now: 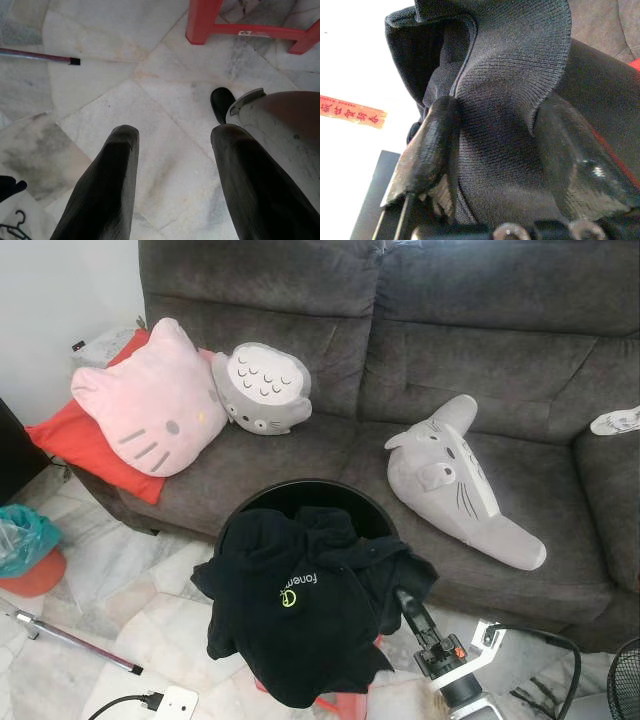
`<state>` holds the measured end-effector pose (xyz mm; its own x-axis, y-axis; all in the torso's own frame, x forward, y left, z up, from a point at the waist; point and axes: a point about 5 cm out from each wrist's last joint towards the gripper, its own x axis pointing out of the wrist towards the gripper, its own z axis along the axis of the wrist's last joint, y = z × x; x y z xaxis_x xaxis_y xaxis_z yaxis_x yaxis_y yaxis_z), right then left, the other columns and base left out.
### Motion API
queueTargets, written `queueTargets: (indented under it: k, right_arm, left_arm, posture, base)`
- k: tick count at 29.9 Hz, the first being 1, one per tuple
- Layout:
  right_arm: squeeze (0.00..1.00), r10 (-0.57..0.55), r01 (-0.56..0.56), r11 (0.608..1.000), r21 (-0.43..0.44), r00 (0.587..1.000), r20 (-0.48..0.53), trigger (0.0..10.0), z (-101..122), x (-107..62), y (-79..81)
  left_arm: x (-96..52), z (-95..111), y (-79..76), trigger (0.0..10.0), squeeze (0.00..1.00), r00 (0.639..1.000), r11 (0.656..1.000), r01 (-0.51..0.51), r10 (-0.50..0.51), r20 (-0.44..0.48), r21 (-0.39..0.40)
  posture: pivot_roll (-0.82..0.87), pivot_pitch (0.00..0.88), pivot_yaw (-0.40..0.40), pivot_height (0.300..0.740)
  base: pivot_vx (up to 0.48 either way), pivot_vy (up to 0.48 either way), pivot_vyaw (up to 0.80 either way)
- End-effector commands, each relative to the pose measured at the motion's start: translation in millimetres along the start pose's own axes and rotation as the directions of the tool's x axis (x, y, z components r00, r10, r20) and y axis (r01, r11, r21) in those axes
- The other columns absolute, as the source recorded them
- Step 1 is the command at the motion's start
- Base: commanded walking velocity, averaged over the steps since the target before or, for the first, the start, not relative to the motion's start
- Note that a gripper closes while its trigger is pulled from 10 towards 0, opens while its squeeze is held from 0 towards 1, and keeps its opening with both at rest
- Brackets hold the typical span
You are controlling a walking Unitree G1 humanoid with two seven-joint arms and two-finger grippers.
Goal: Hang hanger
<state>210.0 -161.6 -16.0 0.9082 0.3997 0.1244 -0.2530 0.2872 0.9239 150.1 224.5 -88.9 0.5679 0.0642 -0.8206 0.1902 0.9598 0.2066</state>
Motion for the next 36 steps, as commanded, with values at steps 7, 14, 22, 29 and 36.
queueTargets:
  k: [7, 14, 22, 29, 36]
  right_arm:
    - [0.00, 0.001, -0.001, 1.000, 0.010, 1.000, 0.007, 0.0, -2, 0.8, 0.8]
    - [0.00, 0.054, -0.054, 0.999, 0.011, 0.999, -0.010, 0.0, -4, 4.2, 7.0]
    - [0.00, 0.066, -0.066, 0.998, 0.005, 0.998, -0.015, 0.0, -3, 6.3, 9.1]
    - [0.00, 0.077, -0.078, 0.997, -0.002, 0.997, -0.017, 0.0, -2, 7.9, 11.9]
    - [0.00, 0.085, -0.085, 0.996, -0.015, 0.996, -0.013, 0.0, 1, 10.2, 14.1]
  left_arm:
    - [-1.5, -5, 3.6, 10.0, 0.00, 1.000, 1.000, -0.007, 0.007, -0.019, 0.017]
    - [-1.5, -5, 3.6, 10.0, 0.00, 1.000, 1.000, -0.007, 0.008, -0.021, 0.018]
    - [-1.5, -5, 3.1, 10.0, 0.00, 1.000, 1.000, -0.006, 0.006, -0.021, 0.017]
    - [-1.6, -6, 2.5, 10.0, 0.00, 1.000, 1.000, -0.004, 0.004, -0.022, 0.014]
    - [-1.7, -6, 2.3, 10.0, 0.00, 1.000, 1.000, -0.003, 0.003, -0.023, 0.014]
  posture:
    - [-0.04, 0.030, 0.069, 0.740]
    - [-0.04, 0.032, 0.069, 0.740]
    - [-0.04, 0.031, 0.067, 0.740]
    - [-0.04, 0.032, 0.065, 0.740]
    - [-0.04, 0.032, 0.065, 0.740]
  base:
    - [0.000, 0.000, 0.00]
    - [0.000, 0.000, 0.00]
    - [0.000, 0.000, 0.00]
    - [0.000, 0.000, 0.00]
    - [0.000, 0.000, 0.00]
